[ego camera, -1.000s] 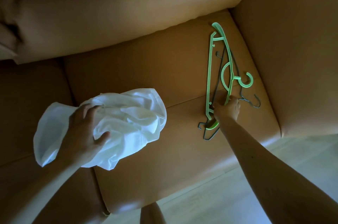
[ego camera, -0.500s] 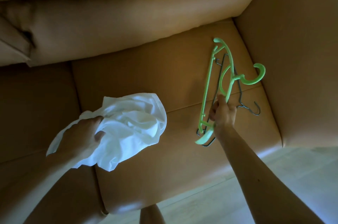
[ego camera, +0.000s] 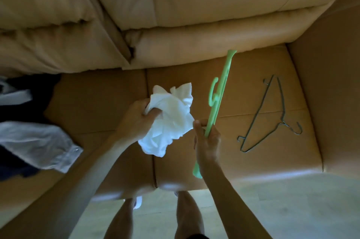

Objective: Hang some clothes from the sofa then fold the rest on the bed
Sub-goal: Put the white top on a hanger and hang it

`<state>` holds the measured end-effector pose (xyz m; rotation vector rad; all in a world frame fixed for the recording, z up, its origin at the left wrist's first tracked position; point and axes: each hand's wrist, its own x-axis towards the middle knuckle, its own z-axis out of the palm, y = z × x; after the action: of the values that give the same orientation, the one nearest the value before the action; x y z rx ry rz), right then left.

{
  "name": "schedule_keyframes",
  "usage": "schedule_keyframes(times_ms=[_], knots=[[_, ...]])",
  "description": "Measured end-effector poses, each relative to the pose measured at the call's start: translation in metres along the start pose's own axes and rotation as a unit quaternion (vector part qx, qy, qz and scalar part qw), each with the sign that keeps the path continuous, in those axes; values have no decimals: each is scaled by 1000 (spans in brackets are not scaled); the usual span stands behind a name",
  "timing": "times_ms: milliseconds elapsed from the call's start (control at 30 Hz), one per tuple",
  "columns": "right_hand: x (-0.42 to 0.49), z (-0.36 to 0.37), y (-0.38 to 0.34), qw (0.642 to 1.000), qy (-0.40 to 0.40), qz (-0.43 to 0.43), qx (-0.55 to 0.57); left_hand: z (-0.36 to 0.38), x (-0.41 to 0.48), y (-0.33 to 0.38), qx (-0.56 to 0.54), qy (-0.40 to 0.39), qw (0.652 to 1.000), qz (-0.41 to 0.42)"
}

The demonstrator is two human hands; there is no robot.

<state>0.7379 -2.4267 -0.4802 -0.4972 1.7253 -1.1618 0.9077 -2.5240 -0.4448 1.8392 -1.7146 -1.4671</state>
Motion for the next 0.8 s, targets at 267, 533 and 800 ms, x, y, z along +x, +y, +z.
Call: schedule_keyframes(times_ms=[267, 533, 800], knots=[[-75, 36, -127, 985, -162, -45, -24, -83, -80, 95, -180, 113, 977, -20], [-124, 76, -261, 976, -147, -161, -29, -201, -143, 185, -115, 141, 980, 76], [-156, 113, -389, 953, -179, -246, 13, -334, -201, 242, -50, 176, 974, 135]])
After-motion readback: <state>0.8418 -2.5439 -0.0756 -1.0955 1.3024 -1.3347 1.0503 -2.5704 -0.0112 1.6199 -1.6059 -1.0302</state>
